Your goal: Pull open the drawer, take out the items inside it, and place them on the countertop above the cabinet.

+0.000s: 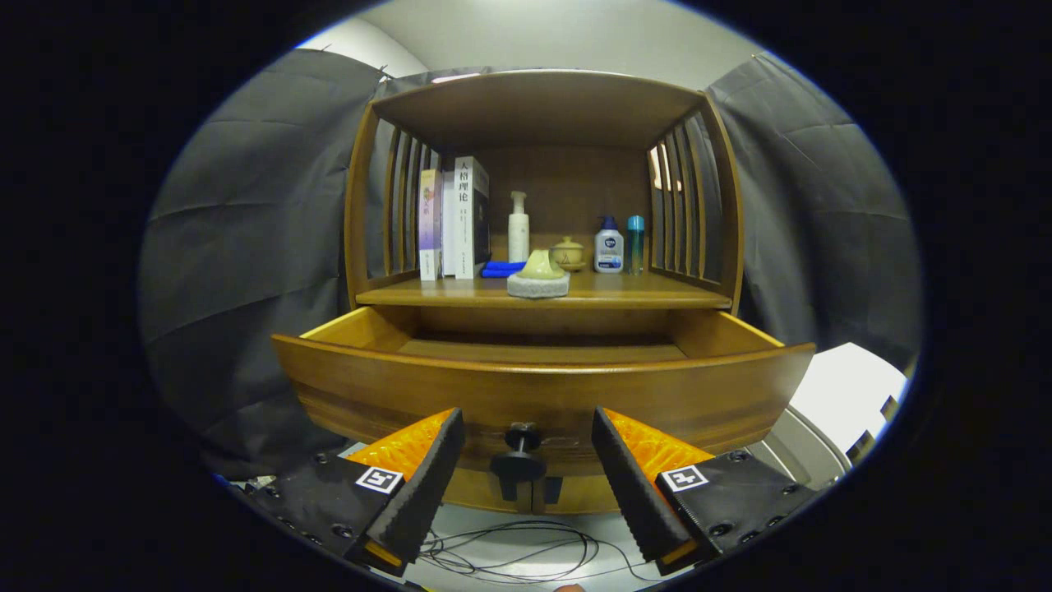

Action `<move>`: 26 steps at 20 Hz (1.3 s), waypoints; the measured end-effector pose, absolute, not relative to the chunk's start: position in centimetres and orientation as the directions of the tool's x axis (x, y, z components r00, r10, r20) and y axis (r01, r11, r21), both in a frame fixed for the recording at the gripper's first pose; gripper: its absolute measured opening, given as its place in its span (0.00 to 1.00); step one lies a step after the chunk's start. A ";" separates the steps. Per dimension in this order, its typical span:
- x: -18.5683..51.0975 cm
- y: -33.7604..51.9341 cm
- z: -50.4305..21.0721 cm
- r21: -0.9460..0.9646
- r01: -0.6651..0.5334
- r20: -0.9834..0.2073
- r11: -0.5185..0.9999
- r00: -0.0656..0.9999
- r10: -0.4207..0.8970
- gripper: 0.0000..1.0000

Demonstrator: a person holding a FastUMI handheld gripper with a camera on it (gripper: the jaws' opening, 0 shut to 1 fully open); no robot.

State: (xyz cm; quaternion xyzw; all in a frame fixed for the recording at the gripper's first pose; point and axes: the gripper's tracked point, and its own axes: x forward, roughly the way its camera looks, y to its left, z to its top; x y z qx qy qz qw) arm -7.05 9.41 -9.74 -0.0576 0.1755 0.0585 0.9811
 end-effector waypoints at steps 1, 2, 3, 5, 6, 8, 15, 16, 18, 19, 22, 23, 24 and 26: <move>-7.0 9.6 -10.3 -0.094 -0.142 -0.366 0.985 0.926 0.098 0.98; -7.0 9.7 -10.5 -0.099 -0.146 -0.373 0.984 0.923 0.099 0.98; -6.9 9.7 -10.6 -0.110 -0.146 -0.376 0.983 0.922 0.095 0.98; -6.6 9.8 -10.8 -0.113 -0.141 -0.377 0.983 0.922 0.089 0.98; -6.4 9.9 -10.9 -0.108 -0.139 -0.379 0.984 0.921 0.089 0.98; -6.1 10.1 -11.3 -0.104 -0.136 -0.388 0.985 0.918 0.086 0.98; -5.5 9.7 -12.8 -0.115 -0.128 -0.428 0.985 0.901 0.067 0.98; -5.1 9.5 -12.8 -0.116 -0.116 -0.424 0.986 0.904 0.057 0.98; -4.9 9.3 -12.7 -0.111 -0.092 -0.419 0.990 0.907 0.038 0.97; -4.8 9.4 -12.8 -0.123 -0.094 -0.419 0.988 0.907 0.034 0.96; -4.7 9.3 -12.7 -0.120 -0.079 -0.419 0.990 0.908 0.021 0.96; -4.7 9.4 -12.6 -0.112 -0.069 -0.419 0.991 0.908 0.016 0.96; -4.6 9.4 -12.5 -0.110 -0.063 -0.415 0.992 0.910 0.012 0.96; -4.2 9.5 -12.1 -0.124 -0.064 -0.403 0.990 0.915 0.009 0.96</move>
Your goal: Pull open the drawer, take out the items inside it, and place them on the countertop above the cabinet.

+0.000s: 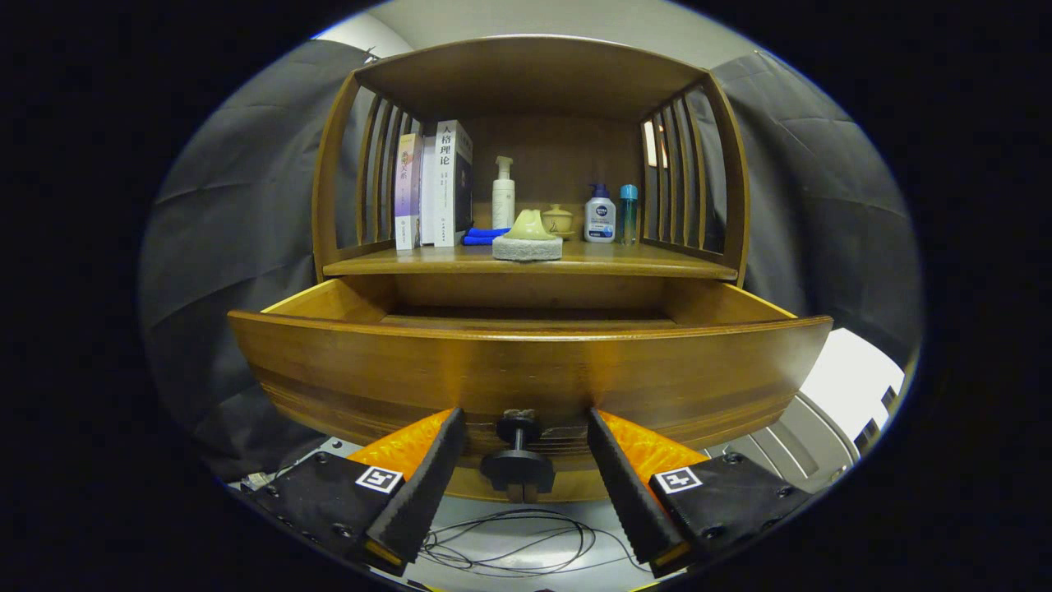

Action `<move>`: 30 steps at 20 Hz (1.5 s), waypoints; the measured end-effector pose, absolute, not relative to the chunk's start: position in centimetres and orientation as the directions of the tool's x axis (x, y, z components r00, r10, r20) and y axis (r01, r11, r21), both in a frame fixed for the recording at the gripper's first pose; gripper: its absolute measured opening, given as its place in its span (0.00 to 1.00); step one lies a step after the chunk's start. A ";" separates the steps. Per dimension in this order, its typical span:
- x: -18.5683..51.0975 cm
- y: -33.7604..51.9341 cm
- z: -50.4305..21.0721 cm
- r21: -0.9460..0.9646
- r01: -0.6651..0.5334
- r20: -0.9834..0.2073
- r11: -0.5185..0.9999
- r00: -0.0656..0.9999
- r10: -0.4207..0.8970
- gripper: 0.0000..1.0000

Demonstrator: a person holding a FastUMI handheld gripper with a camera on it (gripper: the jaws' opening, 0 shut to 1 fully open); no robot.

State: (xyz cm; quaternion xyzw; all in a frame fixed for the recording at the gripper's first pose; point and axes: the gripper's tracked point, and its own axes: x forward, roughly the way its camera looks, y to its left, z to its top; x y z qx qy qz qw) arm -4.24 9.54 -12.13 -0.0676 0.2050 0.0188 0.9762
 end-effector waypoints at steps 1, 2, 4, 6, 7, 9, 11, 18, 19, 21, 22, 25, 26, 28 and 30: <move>-4.0 9.5 -12.1 -0.126 -0.062 -0.399 0.990 0.917 0.007 0.96; -4.1 9.6 -12.4 -0.110 -0.061 -0.412 0.992 0.911 0.010 0.96; -3.5 9.7 -12.2 -0.108 -0.064 -0.404 0.992 0.915 0.015 0.98; -3.2 9.7 -12.2 -0.103 -0.063 -0.400 0.993 0.916 0.016 0.98; -2.9 9.8 -12.4 -0.104 -0.063 -0.408 0.993 0.913 0.015 0.98; -2.4 9.8 -12.3 -0.104 -0.062 -0.406 0.993 0.914 0.014 0.98; -2.0 9.9 -12.3 -0.107 -0.061 -0.406 0.992 0.914 0.012 0.98; -0.3 10.0 -12.5 -0.106 -0.058 -0.400 0.993 0.916 0.011 0.98; -0.1 10.0 -12.5 -0.105 -0.058 -0.400 0.993 0.916 0.011 0.98; 0.4 10.1 -12.6 -0.106 -0.055 -0.397 0.993 0.918 0.008 0.98; 0.6 10.1 -12.6 -0.106 -0.053 -0.395 0.993 0.919 0.007 0.98; 1.2 10.2 -12.7 -0.105 -0.051 -0.388 0.993 0.922 0.006 0.98; 1.4 10.2 -12.7 -0.102 -0.050 -0.387 0.994 0.922 0.007 0.98; 1.9 10.2 -12.7 -0.101 -0.050 -0.386 0.994 0.923 0.007 0.98; 2.5 10.2 -12.8 -0.101 -0.048 -0.382 0.994 0.924 0.006 0.98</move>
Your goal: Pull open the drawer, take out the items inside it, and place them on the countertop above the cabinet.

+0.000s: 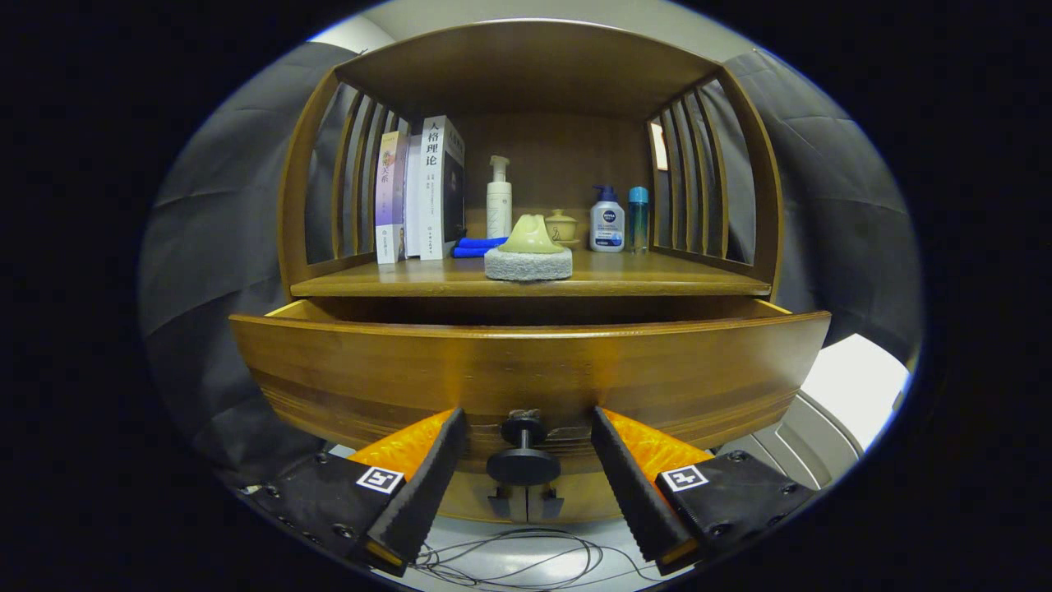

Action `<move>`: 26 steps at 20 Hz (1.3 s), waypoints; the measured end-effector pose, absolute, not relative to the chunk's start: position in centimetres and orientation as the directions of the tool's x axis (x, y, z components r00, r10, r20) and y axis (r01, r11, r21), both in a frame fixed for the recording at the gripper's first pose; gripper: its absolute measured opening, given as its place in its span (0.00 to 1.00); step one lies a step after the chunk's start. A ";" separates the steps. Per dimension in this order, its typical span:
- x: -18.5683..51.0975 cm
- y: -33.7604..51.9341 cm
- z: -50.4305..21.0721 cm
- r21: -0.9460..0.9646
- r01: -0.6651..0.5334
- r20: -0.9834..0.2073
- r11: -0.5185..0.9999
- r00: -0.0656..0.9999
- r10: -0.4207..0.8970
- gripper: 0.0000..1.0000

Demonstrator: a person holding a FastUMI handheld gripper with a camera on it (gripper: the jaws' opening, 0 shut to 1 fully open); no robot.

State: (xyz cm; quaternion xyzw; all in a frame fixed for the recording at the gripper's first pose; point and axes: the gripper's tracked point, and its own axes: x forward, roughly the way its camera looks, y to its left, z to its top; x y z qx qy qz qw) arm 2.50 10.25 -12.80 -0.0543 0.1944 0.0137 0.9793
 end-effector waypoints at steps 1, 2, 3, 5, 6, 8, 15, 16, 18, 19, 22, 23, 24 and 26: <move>2.6 10.2 -12.8 -0.099 -0.047 -0.381 0.994 0.925 0.005 0.98; 2.9 10.2 -12.9 -0.100 -0.047 -0.380 0.994 0.925 0.005 0.98; 3.2 10.3 -12.9 -0.099 -0.046 -0.380 0.994 0.925 0.005 0.98; 3.8 10.3 -12.9 -0.094 -0.043 -0.376 0.995 0.927 0.005 0.98; 4.0 10.3 -13.0 -0.097 -0.044 -0.373 0.994 0.928 0.004 0.98; 4.5 10.3 -13.0 -0.099 -0.044 -0.367 0.994 0.930 0.004 0.98; 6.2 10.5 -13.2 -0.095 -0.036 -0.361 0.995 0.933 0.000 0.98; 6.5 10.5 -13.2 -0.094 -0.036 -0.358 0.995 0.934 0.000 0.98; 7.0 10.5 -13.3 -0.094 -0.035 -0.354 0.995 0.935 0.000 0.98; 7.3 10.5 -13.4 -0.094 -0.035 -0.354 0.995 0.935 -0.001 0.98; 8.1 10.6 -13.4 -0.094 -0.035 -0.352 0.995 0.936 0.000 0.98; 8.4 10.5 -13.4 -0.095 -0.036 -0.351 0.995 0.936 0.000 0.98; 8.8 10.5 -13.4 -0.091 -0.036 -0.350 0.995 0.937 0.002 0.98; 9.7 10.5 -13.6 -0.084 -0.036 -0.350 0.996 0.937 0.005 0.98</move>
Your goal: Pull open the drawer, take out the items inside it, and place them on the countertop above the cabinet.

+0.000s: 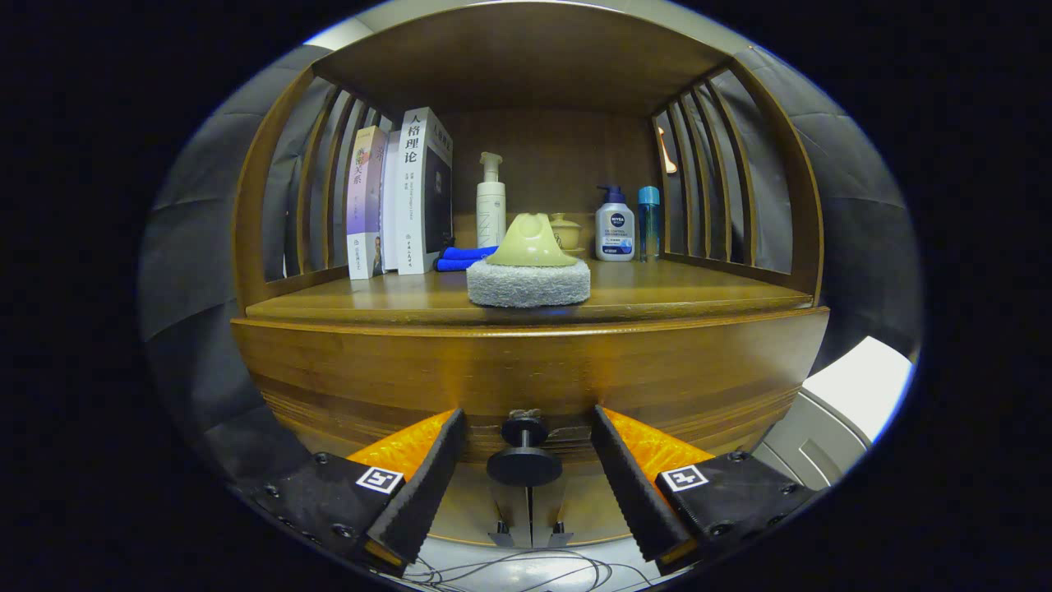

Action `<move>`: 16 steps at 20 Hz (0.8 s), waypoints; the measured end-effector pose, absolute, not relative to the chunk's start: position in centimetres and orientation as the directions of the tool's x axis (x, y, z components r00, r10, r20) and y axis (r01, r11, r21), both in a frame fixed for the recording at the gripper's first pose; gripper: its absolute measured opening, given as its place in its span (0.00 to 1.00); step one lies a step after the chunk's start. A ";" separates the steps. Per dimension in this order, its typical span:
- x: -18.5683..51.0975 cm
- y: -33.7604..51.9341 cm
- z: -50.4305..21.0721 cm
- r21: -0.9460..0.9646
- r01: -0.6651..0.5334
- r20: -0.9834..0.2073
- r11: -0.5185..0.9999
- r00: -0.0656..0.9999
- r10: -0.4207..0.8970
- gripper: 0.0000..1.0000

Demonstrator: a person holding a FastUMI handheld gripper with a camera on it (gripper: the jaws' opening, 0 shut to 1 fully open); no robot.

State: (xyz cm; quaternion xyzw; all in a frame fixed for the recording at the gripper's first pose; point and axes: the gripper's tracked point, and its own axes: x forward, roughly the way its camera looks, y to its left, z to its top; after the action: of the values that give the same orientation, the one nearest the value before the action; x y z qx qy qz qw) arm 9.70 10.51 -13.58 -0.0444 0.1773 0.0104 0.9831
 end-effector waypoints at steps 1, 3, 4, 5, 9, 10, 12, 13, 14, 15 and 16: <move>9.9 10.5 -13.8 -0.081 -0.038 -0.357 0.996 0.934 0.006 0.98; 9.8 10.6 -13.7 -0.084 -0.037 -0.346 0.996 0.938 0.005 0.98; 9.9 10.5 -13.5 -0.094 -0.038 -0.333 0.995 0.943 0.005 0.98; 9.9 10.3 -13.5 -0.103 -0.041 -0.331 0.994 0.944 0.004 0.98; 8.6 10.9 -9.8 -0.030 -0.057 -0.276 0.998 0.960 0.047 0.98; 7.8 11.1 -8.6 -0.022 -0.069 -0.255 0.997 0.965 0.061 0.98; 5.7 11.5 -6.2 0.001 -0.092 -0.216 0.996 0.972 0.090 0.98; 4.5 11.5 -5.2 0.012 -0.100 -0.196 0.995 0.975 0.100 0.98; 3.4 11.5 -4.2 0.021 -0.106 -0.178 0.994 0.978 0.108 0.98; 2.3 11.3 -3.4 0.026 -0.113 -0.159 0.993 0.980 0.116 0.98; 1.2 11.0 -2.7 0.024 -0.117 -0.141 0.993 0.983 0.119 0.98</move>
State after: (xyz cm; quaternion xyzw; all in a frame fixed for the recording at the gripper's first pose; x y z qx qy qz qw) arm 1.18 11.04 -2.69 0.0079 0.0714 0.0591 0.9957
